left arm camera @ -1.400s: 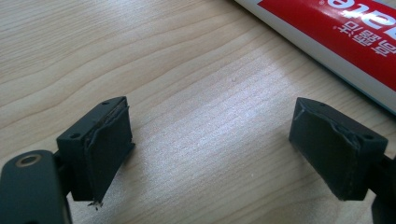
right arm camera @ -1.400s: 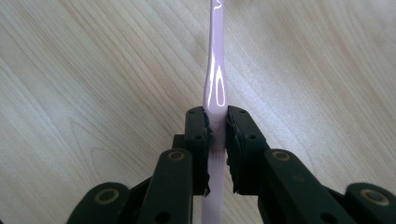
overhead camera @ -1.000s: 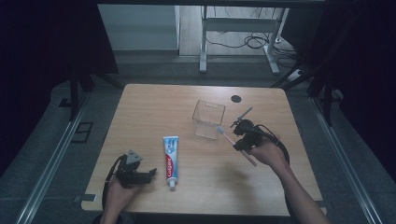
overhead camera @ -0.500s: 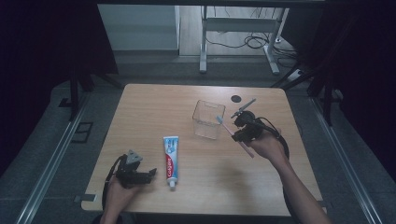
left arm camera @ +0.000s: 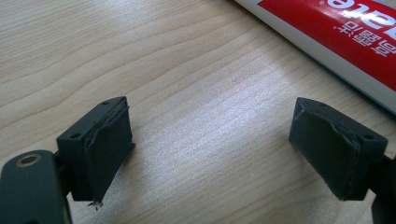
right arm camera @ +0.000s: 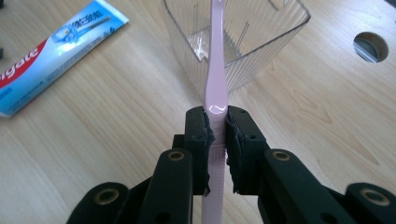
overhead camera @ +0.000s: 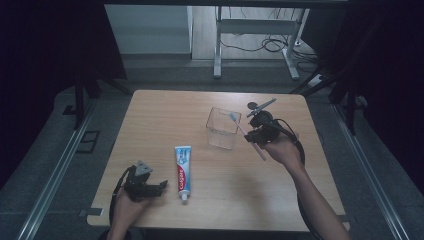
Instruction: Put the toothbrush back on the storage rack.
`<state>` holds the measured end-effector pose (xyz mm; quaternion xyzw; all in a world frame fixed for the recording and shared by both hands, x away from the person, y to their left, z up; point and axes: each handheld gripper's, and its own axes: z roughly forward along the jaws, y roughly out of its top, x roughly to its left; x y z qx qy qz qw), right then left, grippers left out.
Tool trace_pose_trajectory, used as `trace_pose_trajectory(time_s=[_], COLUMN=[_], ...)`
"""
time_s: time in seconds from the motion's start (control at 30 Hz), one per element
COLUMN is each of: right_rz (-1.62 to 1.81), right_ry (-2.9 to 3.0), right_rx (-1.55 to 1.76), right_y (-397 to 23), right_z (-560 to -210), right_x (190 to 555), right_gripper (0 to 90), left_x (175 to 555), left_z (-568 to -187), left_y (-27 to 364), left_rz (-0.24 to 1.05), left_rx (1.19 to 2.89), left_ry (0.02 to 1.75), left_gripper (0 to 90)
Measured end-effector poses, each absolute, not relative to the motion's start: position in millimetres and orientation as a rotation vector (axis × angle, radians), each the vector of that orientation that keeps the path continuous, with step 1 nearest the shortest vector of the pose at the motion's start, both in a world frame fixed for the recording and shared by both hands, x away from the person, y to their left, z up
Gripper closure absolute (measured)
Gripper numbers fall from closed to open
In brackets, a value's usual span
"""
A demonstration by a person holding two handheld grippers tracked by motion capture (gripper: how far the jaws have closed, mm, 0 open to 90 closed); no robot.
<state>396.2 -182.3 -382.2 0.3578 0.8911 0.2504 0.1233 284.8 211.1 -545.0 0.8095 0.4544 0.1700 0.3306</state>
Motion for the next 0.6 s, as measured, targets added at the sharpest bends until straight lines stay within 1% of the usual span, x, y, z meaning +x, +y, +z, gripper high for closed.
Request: trace_pose_trajectory(time_s=[0.37, 0.6], right_rz=[0.793, 0.829], right_ry=[2.548, 2.520], right_rx=[1.054, 1.037], right_y=[-177, -165], right_z=[-380, -375], right_x=[406, 414], right_gripper=[78.8, 78.9], left_x=[285, 285], left_z=[-545, -545], left_y=[211, 211], left_rz=[0.446, 0.448], left_rx=[2.112, 2.112], left_ry=[1.192, 1.193], left_gripper=[13.2, 13.2])
